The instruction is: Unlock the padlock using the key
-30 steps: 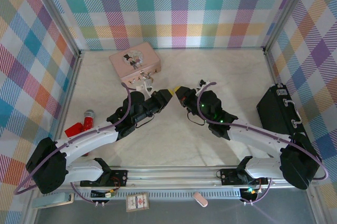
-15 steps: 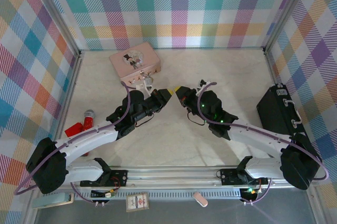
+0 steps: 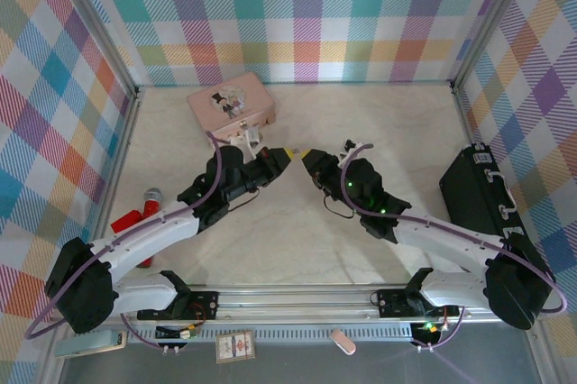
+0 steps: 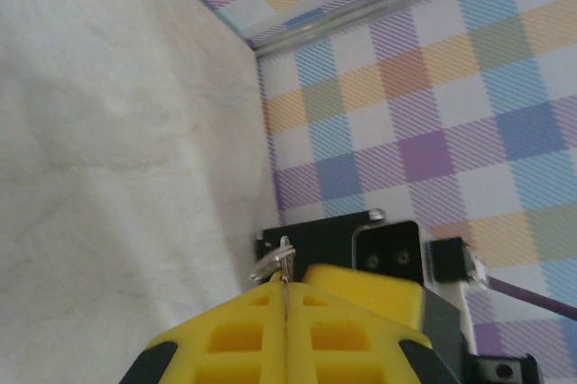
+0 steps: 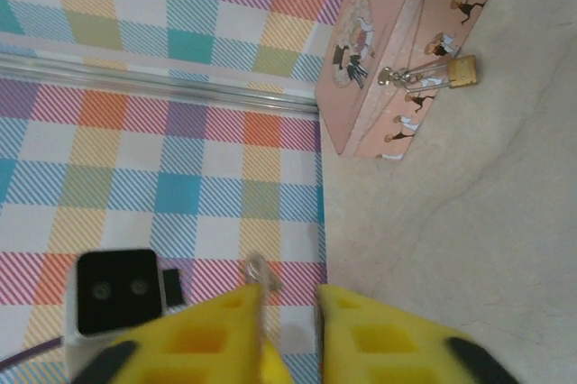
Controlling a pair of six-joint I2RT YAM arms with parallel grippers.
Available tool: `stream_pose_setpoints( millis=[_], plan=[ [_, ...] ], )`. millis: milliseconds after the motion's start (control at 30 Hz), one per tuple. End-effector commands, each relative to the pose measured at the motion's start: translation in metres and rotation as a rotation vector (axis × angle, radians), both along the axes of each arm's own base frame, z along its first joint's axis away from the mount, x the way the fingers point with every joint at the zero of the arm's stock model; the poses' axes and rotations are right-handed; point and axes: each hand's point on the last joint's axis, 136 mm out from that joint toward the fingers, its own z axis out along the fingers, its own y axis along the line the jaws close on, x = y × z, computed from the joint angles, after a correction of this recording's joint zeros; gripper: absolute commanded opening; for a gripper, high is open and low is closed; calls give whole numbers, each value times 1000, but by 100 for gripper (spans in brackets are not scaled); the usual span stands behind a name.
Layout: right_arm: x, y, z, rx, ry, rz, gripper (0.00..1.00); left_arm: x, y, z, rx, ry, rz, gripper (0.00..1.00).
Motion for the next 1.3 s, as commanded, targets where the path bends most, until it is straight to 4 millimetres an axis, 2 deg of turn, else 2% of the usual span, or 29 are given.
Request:
stream_pose_setpoints(
  millis=[0,67,100,167,267,533,700,900,1267],
  plan=[
    [6,-14,8,-126,-73,18,37,7,14,11,203,-59,-79,0],
    [11,-23,5,-226,-50,101,47,4,22,7,404,-72,-145,0],
    [15,-28,6,-245,-63,121,49,-1,28,-2,507,-45,-178,0],
    [17,-36,7,-248,-103,166,52,-5,38,-7,660,-39,-235,0],
    [16,-37,11,-212,-157,247,55,-14,39,-6,740,-68,-332,0],
    [-5,-12,44,-88,-356,440,55,-37,25,8,715,-180,-512,0],
    [-21,10,56,-29,-455,527,54,-45,22,13,695,-216,-559,0],
    [-33,21,56,-11,-501,564,53,-52,19,24,660,-276,-578,0],
    [-43,26,43,-27,-530,612,49,-61,10,41,597,-339,-624,0]
  ],
)
